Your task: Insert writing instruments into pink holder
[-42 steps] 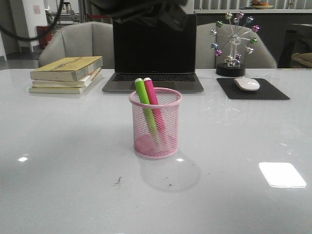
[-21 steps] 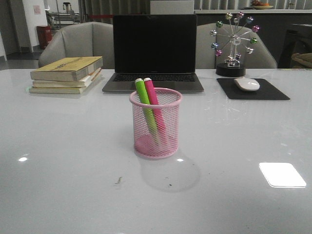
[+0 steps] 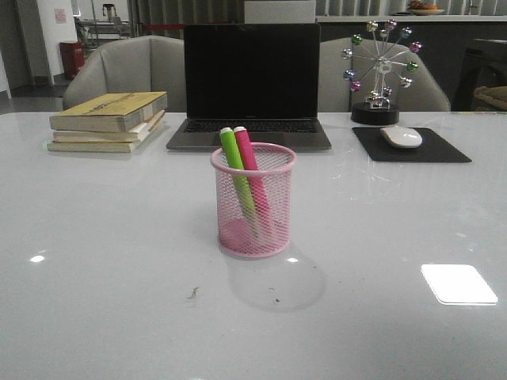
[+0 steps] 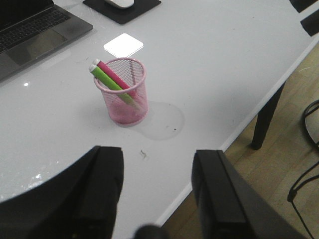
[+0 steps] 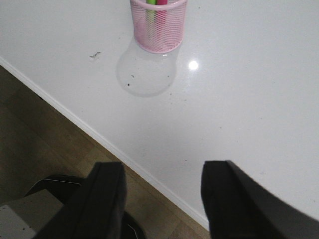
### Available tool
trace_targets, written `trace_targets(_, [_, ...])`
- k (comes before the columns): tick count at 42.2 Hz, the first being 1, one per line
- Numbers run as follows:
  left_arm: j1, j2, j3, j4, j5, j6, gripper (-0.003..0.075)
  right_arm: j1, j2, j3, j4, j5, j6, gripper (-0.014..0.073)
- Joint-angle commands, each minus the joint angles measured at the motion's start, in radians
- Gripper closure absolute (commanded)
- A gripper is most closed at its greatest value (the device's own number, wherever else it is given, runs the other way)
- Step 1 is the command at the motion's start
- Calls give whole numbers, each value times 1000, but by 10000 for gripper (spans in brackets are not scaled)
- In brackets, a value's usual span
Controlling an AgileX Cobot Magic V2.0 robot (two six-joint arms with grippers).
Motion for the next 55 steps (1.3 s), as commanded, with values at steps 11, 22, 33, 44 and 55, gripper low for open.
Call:
trace_targets(11, [-2, -90, 3, 0, -35, -1, 328, -5, -5, -27, -1, -45, -5, 140])
trace_targets(22, [-2, -88, 3, 69, -17, -110, 329, -5, -5, -27, -1, -44, -5, 140])
trace_targets(33, [-2, -88, 3, 69, -8, -115, 482, -5, -5, -27, -1, -44, -5, 315])
trace_targets(44, [-2, -88, 3, 35, -20, -115, 629, -5, -5, -27, -1, -42, -5, 537])
trace_targets(55, [-2, -88, 3, 35, -20, -115, 629, -5, -5, -27, 64, -40, -4, 538])
